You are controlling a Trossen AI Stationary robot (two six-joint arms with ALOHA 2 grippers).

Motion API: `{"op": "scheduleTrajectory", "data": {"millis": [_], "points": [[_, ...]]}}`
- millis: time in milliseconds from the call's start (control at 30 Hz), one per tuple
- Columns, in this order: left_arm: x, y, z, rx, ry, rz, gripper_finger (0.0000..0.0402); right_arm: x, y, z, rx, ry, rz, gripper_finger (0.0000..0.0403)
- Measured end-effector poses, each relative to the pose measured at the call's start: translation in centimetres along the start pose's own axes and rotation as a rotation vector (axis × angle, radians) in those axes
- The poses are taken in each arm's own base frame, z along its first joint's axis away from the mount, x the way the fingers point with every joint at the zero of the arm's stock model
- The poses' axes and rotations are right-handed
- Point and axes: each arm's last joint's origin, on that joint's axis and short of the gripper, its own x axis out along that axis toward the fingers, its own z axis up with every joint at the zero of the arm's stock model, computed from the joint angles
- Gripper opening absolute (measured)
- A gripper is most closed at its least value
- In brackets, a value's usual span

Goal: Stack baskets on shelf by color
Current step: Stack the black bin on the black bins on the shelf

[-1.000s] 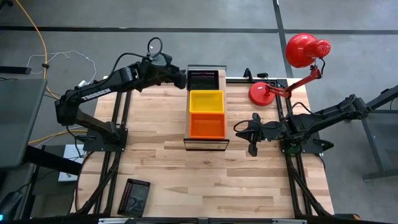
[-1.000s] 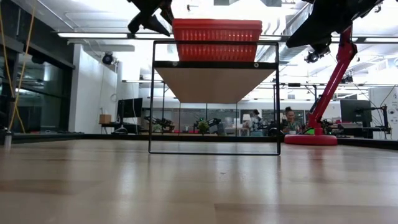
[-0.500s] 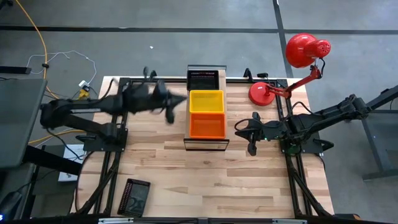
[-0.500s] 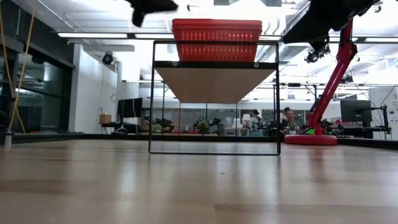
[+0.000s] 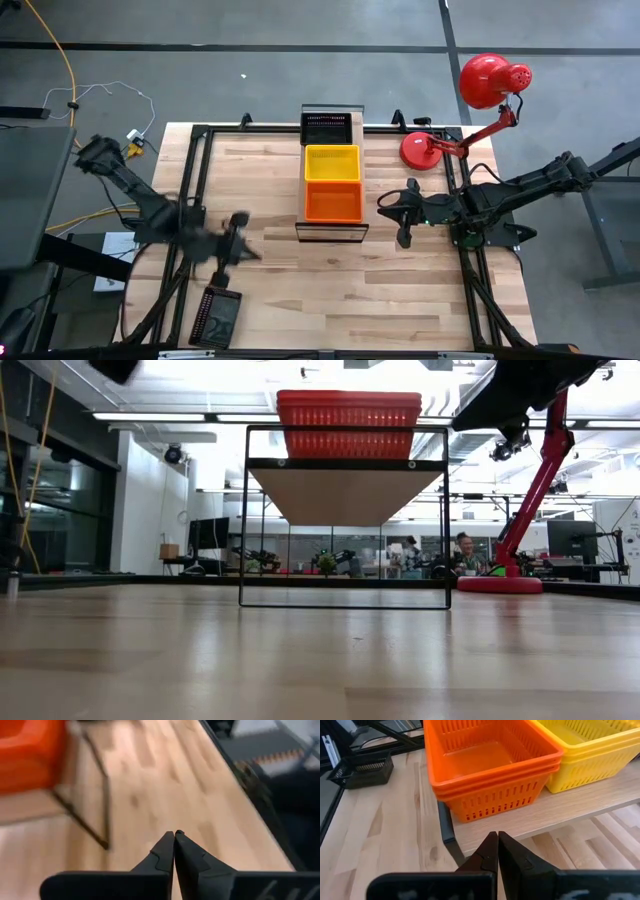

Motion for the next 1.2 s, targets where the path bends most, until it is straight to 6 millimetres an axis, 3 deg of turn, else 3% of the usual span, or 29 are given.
{"op": "scheduleTrajectory", "data": {"millis": [133,333,567,800,1200], "points": [[0.0,-3.4,0.1,0.021,0.144,-0.016,0.0016,0.0,0.0,0.1,0.003,-0.008,-0.001,0.0000],[1.3,-7.1,-0.5,0.046,0.429,0.023,0.0077,0.0,0.0,0.0,0.028,-0.005,-0.001,0.0000],[3.4,-10.4,-3.0,0.067,0.647,0.004,0.0161,0.0,0.0,0.0,0.026,0.001,-0.002,0.0000],[4.3,-11.7,-5.7,0.173,0.807,0.079,0.0202,0.0,0.0,0.0,0.026,0.003,-0.001,0.0000],[7.4,-12.0,-7.7,0.239,0.961,0.081,0.0204,0.0,0.0,0.0,0.026,0.003,-0.001,0.0000]]}}
